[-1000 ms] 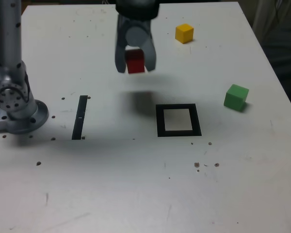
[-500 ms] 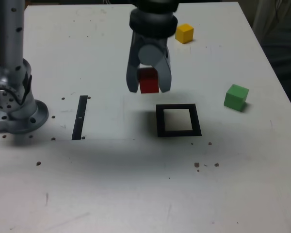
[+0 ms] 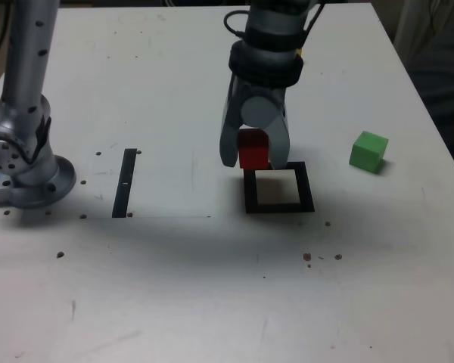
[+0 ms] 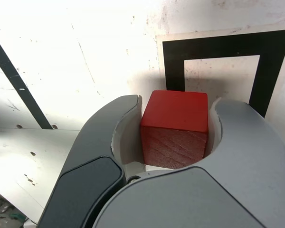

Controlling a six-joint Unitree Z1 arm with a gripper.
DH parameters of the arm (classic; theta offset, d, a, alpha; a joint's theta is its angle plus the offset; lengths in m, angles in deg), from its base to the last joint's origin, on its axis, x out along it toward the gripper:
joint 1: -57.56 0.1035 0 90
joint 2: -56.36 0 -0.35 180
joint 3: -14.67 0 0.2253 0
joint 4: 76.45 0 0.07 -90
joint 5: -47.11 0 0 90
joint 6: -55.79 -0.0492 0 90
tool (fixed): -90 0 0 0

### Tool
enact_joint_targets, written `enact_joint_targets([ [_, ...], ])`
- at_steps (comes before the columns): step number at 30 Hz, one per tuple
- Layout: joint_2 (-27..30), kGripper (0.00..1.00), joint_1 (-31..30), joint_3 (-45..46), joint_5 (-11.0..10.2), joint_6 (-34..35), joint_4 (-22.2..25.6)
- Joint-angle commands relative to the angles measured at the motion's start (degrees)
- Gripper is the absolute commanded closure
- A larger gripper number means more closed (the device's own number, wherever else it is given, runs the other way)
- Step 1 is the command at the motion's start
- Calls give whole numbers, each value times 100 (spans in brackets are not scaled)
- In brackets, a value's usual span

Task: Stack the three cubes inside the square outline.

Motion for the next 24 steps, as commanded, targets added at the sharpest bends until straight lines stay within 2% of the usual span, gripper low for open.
enact_joint_targets([
  [1, -119, 74, -8, -68, 33, -7, -31],
  [13, -587, 74, -8, -307, 206, -118, -158],
  [24, -782, 74, -8, -365, 342, -218, -292],
])
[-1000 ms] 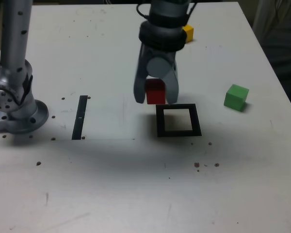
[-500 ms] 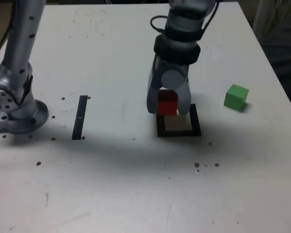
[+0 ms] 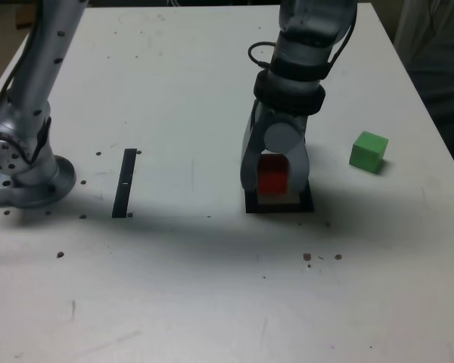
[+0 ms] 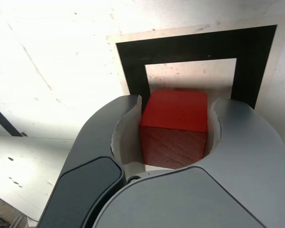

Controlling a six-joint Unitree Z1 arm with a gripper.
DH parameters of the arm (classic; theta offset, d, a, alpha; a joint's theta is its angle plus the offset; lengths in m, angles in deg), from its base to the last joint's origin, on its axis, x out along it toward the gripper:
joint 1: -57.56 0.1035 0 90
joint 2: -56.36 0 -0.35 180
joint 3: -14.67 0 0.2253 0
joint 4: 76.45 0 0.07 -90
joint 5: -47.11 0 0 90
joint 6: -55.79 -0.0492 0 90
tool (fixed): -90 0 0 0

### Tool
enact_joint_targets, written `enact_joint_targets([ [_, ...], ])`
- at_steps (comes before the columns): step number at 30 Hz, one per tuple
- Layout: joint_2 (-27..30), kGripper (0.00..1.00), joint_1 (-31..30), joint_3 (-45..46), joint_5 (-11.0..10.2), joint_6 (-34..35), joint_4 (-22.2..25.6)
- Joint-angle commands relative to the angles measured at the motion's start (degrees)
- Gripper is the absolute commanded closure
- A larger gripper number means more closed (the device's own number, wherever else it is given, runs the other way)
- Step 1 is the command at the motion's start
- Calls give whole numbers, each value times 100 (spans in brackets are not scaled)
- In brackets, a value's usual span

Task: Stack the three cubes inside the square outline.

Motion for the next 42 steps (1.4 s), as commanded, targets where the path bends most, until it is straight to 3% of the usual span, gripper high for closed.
enact_joint_targets([
  [1, -55, 74, -7, -32, 17, -29, -31],
  [3, -69, 65, -7, -30, 18, -63, -69],
  [8, -75, 14, -7, 13, 18, -149, -198],
  [10, -71, 2, -5, 40, 18, -157, -235],
  [22, 235, 0, 39, 339, -78, -155, -465],
  [34, 876, 0, 502, 657, -599, -305, -390],
  [42, 874, 0, 1167, 157, -764, -764, -40],
])
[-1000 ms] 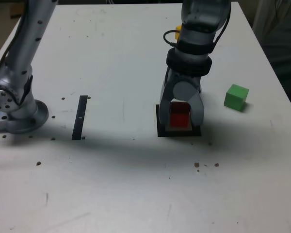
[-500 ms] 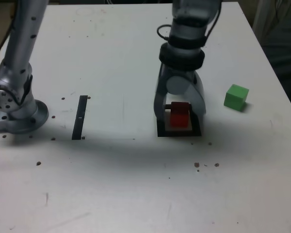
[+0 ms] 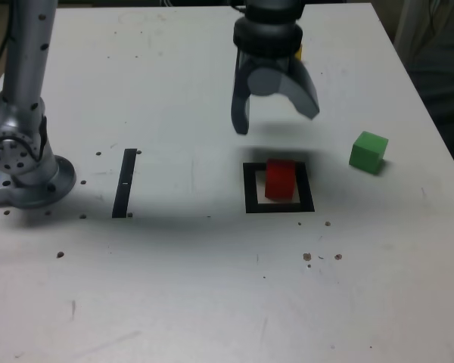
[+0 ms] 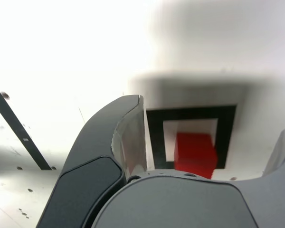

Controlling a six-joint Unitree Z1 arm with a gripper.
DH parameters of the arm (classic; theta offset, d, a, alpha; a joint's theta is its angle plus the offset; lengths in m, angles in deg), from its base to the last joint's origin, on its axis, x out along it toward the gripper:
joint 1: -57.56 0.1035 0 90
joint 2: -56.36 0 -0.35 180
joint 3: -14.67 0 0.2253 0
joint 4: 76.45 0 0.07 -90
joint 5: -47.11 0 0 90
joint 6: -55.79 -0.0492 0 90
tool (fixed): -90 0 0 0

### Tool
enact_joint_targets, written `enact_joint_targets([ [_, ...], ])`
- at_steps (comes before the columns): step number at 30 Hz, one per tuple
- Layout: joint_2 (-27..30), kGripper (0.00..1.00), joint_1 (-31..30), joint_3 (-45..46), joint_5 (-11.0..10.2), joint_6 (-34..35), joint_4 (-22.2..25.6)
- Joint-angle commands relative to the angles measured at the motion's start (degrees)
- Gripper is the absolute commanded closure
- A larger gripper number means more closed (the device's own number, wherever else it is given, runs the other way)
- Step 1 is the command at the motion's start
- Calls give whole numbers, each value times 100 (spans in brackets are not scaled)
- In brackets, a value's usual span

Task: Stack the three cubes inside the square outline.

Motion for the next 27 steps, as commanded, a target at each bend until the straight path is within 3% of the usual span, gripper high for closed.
enact_joint_targets([
  [1, -10, 0, 174, -108, -37, -96, 56],
  [14, -526, 0, 1612, -1309, -146, -771, 538],
  [27, -1344, 0, 2321, -2562, -222, -814, 847],
])
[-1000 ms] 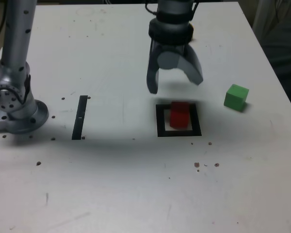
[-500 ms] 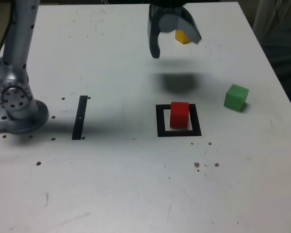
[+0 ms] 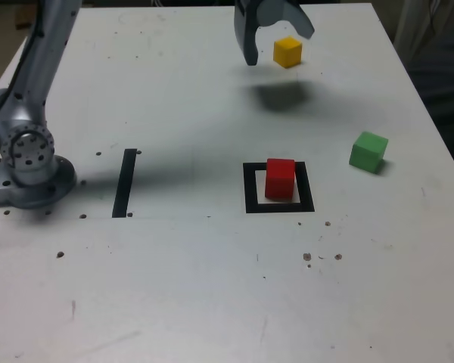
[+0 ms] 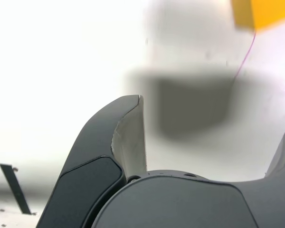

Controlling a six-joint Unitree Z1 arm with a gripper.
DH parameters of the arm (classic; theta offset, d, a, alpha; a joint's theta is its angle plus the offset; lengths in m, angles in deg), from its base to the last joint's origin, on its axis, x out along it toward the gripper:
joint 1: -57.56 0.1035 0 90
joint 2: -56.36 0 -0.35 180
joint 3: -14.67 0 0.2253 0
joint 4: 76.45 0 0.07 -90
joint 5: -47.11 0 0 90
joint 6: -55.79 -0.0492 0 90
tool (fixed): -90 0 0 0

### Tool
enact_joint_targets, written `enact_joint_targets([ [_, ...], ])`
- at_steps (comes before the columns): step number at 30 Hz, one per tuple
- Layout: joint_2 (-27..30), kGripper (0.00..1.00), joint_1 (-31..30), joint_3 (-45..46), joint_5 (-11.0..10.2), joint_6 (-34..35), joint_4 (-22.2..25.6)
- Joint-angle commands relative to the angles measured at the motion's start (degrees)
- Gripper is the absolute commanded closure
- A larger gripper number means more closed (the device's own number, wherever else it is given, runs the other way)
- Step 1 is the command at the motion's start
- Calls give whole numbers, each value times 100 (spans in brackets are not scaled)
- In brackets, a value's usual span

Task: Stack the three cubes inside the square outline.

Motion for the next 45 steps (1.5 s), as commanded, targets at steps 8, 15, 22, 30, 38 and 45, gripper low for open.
enact_joint_targets([
  [8, -634, 0, 226, -848, -25, 6, 184],
  [15, -1108, 1, 325, -1528, -1, 63, 302],
  [22, -1460, 1, 434, -2033, 29, 217, 383],
  [30, -1712, 5, 568, -2345, 98, 375, 443],
  [38, -1869, 25, 630, -2537, 138, 545, 577],
  [45, -1888, 62, 624, -2557, 42, 692, 614],
])
